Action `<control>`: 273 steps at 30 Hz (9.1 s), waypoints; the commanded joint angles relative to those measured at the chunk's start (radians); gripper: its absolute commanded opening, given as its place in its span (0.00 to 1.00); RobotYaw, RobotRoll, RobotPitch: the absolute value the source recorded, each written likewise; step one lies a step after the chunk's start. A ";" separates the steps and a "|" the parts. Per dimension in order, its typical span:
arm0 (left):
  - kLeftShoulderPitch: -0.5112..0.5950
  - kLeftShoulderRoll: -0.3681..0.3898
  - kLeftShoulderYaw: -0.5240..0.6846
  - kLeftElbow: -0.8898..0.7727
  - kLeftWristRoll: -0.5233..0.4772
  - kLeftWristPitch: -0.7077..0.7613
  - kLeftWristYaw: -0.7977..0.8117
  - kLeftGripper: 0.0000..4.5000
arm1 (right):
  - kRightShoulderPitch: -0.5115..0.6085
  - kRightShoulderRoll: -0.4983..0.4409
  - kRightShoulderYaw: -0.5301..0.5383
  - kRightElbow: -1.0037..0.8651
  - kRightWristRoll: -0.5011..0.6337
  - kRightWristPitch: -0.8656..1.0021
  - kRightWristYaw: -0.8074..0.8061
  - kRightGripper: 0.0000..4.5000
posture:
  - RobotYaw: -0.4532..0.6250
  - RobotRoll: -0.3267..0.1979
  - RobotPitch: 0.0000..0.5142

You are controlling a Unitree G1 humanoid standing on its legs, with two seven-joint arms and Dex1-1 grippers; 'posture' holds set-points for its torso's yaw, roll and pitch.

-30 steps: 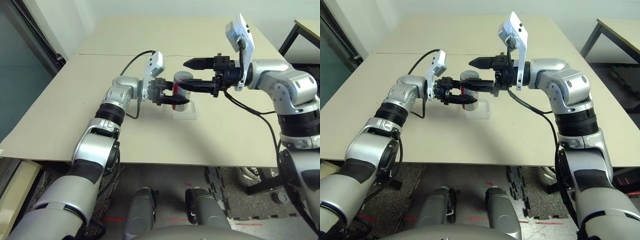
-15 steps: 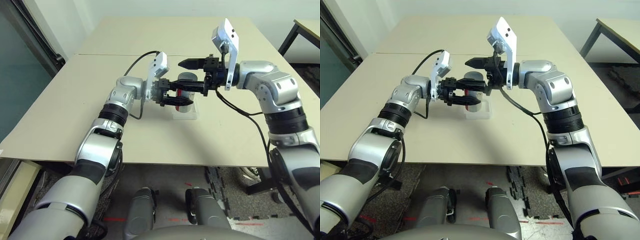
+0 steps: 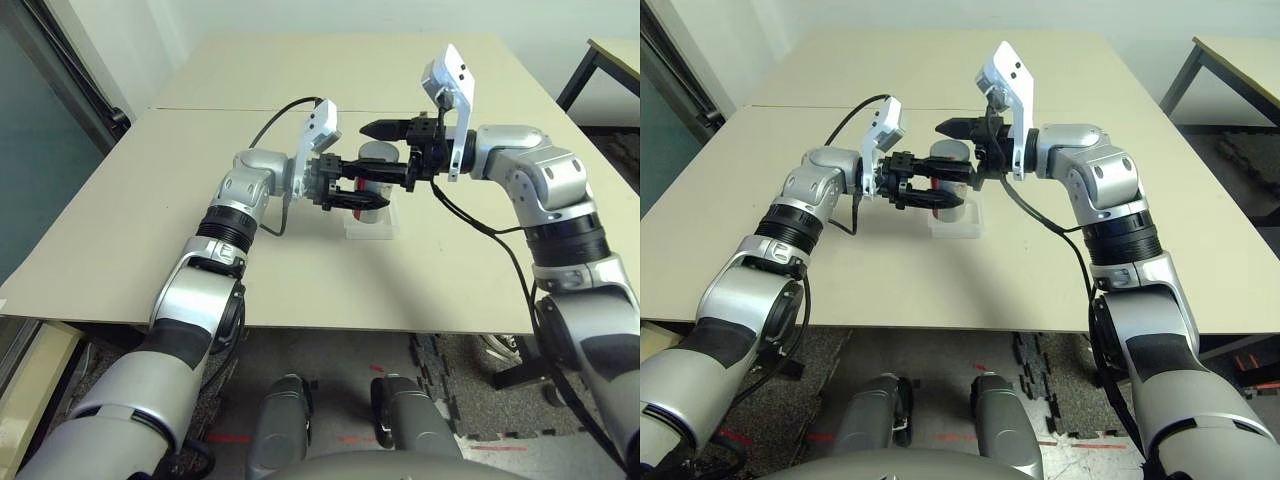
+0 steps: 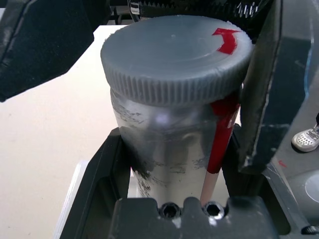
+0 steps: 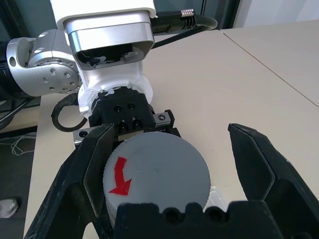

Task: Pour the medicine from the bottle into the box.

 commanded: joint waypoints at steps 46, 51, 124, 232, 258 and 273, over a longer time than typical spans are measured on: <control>0.093 0.038 -0.047 -0.328 -0.057 0.168 -0.047 0.62 | -0.176 -0.016 0.084 0.327 0.028 -0.253 0.573 0.81 | 0.43 0.62 0.17; 0.093 0.044 -0.034 -0.324 -0.063 0.164 -0.024 0.62 | -0.166 -0.043 0.039 0.275 0.035 -0.199 0.529 1.00 | 0.42 0.62 0.17; 0.084 0.074 -0.001 -0.204 -0.062 0.099 0.052 0.62 | 0.105 -0.140 -0.082 -0.243 0.151 0.128 -0.008 1.00 | 0.38 0.62 0.16; 0.082 0.063 0.002 -0.157 -0.051 0.061 0.081 0.62 | -0.002 -0.015 -0.006 -0.133 0.062 0.152 -0.161 1.00 | 0.40 0.62 0.15; 0.100 0.071 -0.018 -0.128 -0.022 0.037 0.080 0.62 | -0.039 -0.010 -0.070 -0.206 0.153 0.257 -0.145 0.58 | 0.39 0.62 0.14; 0.096 0.069 -0.017 -0.109 -0.011 0.021 0.086 0.62 | -0.104 0.003 -0.114 -0.146 0.161 0.262 -0.200 0.58 | 0.39 0.62 0.15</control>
